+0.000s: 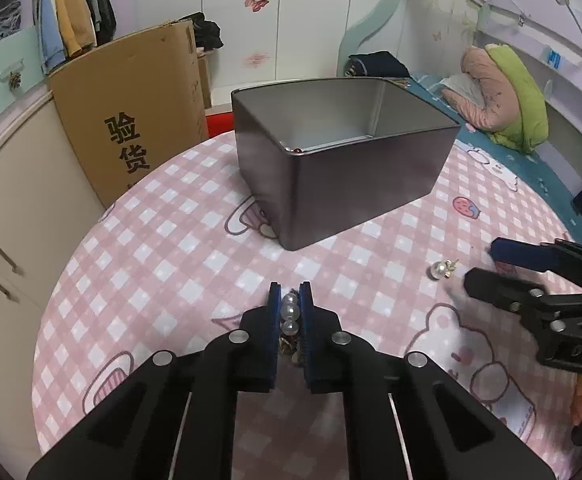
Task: Organize jewelry
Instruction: 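Grasp the silver chain necklace with the left tool while the right tool grasps the pearl earring, then carry the chain and pearl earring into the grey box and release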
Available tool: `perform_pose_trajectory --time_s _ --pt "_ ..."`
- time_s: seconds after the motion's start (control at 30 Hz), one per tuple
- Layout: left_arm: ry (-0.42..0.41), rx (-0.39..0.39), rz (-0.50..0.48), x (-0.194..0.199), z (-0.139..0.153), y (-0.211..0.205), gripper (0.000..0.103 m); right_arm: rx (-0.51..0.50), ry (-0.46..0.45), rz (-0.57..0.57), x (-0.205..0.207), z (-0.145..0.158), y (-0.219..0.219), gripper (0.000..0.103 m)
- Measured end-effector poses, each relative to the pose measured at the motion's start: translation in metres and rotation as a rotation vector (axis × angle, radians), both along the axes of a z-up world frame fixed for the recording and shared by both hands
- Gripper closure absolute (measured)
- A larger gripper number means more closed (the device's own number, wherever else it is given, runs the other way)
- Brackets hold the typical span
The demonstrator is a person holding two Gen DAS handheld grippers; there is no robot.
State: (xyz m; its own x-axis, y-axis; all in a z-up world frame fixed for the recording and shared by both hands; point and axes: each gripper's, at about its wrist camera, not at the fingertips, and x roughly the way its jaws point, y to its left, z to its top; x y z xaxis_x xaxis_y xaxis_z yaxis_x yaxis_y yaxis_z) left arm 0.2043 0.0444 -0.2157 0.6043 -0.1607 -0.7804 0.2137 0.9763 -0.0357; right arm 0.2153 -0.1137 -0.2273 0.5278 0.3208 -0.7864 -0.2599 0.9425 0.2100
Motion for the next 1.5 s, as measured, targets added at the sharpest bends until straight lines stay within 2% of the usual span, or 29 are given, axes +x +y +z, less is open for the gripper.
perform_pose_trajectory --time_s 0.1,0.3,0.33,0.37,0.4,0.43,0.53,0.57,0.8,0.93,1.17,1.2,1.5 --pt "-0.001 -0.009 -0.011 -0.005 0.0 0.003 0.095 -0.017 -0.005 0.024 0.0 0.0 0.012 0.042" --pt "0.006 -0.079 -0.018 -0.014 0.005 0.013 0.095 -0.102 -0.04 0.044 0.003 0.0 0.031 0.043" --pt "0.001 -0.082 -0.018 -0.015 0.008 0.014 0.095 -0.126 -0.045 0.043 0.004 -0.001 0.034 0.046" --pt "-0.006 -0.089 -0.02 -0.017 0.011 0.016 0.095 -0.142 -0.049 0.048 0.005 -0.001 0.037 0.055" --pt "-0.008 -0.097 -0.021 -0.018 0.014 0.017 0.096 -0.161 -0.058 0.052 0.005 -0.002 0.04 0.057" --pt "-0.011 -0.11 -0.025 -0.018 0.017 0.018 0.095 -0.158 -0.061 0.063 0.005 -0.001 0.041 0.06" --pt "-0.02 -0.131 -0.032 -0.019 0.025 0.019 0.095 -0.149 -0.056 0.076 0.004 0.0 0.042 0.081" --pt "-0.022 -0.134 -0.035 -0.02 0.028 0.018 0.095 -0.153 -0.055 0.071 0.003 0.0 0.042 0.084" --pt "-0.053 -0.163 -0.062 -0.024 0.049 0.013 0.096 -0.132 -0.051 0.049 0.001 0.002 0.031 0.085" --pt "-0.075 -0.189 -0.081 -0.026 0.064 0.011 0.096 -0.094 -0.063 0.037 -0.001 0.013 0.019 0.085" --pt "-0.137 -0.237 -0.124 -0.022 0.102 0.006 0.095 -0.007 -0.119 0.024 0.002 0.051 -0.001 0.086" --pt "-0.146 -0.237 -0.127 -0.021 0.106 0.005 0.095 0.01 -0.126 0.025 0.005 0.058 -0.004 0.088" --pt "-0.246 -0.233 -0.168 -0.007 0.157 -0.01 0.095 0.047 -0.198 0.027 0.027 0.101 -0.003 0.088"
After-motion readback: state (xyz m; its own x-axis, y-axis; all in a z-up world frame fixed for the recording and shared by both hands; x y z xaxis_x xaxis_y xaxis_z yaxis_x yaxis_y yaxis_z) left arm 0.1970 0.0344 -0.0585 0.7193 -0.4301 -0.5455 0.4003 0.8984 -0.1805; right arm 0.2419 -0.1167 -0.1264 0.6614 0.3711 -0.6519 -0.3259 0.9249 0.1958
